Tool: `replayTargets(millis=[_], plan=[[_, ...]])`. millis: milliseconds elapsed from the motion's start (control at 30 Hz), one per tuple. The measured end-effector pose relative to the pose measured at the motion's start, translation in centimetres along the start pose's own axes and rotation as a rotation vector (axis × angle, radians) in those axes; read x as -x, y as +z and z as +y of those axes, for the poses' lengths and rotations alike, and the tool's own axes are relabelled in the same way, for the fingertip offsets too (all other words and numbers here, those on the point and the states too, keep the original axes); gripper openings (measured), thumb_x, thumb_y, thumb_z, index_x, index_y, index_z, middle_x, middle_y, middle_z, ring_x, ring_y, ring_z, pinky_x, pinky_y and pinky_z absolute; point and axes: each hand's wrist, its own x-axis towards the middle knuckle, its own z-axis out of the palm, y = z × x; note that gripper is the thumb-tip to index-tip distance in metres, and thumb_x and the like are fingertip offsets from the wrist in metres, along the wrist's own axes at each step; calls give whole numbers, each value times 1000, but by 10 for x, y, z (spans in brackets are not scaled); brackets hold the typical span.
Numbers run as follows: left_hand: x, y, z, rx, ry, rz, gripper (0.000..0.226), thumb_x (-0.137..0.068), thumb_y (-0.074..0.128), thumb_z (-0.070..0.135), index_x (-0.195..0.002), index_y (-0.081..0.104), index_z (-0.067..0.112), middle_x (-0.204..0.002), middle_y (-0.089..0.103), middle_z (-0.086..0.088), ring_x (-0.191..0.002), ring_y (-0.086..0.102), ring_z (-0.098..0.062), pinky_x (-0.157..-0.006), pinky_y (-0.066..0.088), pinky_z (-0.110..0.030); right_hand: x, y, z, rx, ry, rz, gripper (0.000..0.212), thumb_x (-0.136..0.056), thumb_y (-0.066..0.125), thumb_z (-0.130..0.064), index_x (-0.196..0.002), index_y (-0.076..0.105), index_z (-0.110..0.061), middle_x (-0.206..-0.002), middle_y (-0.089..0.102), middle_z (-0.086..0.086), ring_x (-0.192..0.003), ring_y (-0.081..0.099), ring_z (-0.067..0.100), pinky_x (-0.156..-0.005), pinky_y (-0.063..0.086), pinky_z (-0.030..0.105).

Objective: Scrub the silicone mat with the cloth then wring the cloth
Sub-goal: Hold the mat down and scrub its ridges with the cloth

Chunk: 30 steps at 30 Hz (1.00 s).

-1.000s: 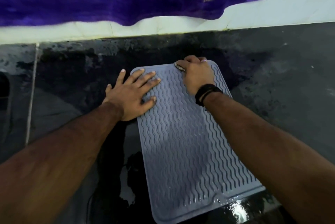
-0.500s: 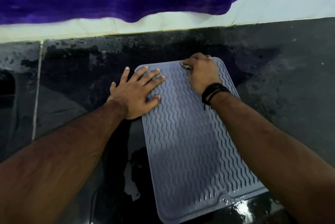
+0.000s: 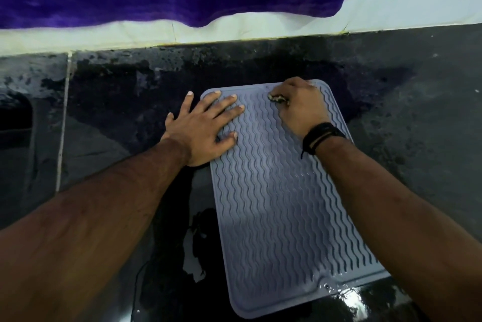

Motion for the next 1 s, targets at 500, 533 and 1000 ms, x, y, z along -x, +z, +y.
replayTargets(millis=[500, 533, 1000], plan=[[-1, 2, -2, 2, -7, 4, 80, -88, 9, 87, -164, -3, 65, -178, -11, 29, -168, -13, -17, -118, 14, -88, 24, -2, 0, 5, -1, 26, 28, -83, 59, -8, -105, 75, -14, -113, 67, 7, -105, 57, 30, -94, 45, 36], [-2, 2, -2, 3, -8, 8, 80, -88, 9, 87, -164, -3, 65, -178, -11, 29, -168, -13, -17, -118, 14, -88, 32, -3, 2, -5, 1, 23, 27, -82, 59, -7, -104, 75, -14, -112, 67, 7, -105, 57, 30, -94, 45, 37], [-1, 1, -1, -11, -6, 2, 79, -89, 8, 86, -165, -3, 64, -178, -10, 28, -168, -12, -17, -119, 15, -87, 36, -5, 2, -8, -15, -1, 27, -84, 59, -7, -105, 74, -14, -112, 68, 7, -104, 59, 30, -96, 46, 41]])
